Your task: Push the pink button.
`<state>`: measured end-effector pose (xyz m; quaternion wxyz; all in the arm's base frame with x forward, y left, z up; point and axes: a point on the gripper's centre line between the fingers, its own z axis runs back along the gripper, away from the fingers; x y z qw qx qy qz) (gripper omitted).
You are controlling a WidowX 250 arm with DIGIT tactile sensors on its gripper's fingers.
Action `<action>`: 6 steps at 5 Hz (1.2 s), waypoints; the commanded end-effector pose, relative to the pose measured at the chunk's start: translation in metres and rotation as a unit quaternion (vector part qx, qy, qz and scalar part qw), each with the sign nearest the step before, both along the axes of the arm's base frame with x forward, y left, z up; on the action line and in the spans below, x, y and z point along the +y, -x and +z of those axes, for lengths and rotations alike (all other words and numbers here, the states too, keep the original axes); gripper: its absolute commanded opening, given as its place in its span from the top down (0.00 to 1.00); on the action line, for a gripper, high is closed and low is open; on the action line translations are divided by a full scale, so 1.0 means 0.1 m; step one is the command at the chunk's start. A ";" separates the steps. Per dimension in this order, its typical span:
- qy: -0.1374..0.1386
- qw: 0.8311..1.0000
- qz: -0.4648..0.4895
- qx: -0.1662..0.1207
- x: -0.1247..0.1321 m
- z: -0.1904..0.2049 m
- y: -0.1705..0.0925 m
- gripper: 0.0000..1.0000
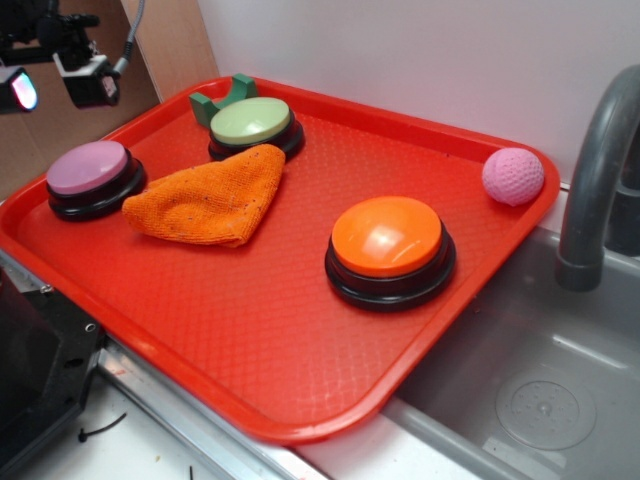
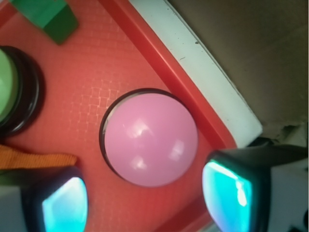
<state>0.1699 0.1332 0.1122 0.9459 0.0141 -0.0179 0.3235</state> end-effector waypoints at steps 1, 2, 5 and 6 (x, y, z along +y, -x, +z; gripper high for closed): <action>-0.025 0.999 0.011 -0.047 0.12 0.43 0.18 0.00; -0.026 0.999 0.013 -0.045 0.13 0.46 0.20 0.00; -0.032 0.997 0.018 -0.066 0.10 0.74 0.34 0.00; -0.040 0.997 0.004 -0.067 0.07 0.87 0.38 0.00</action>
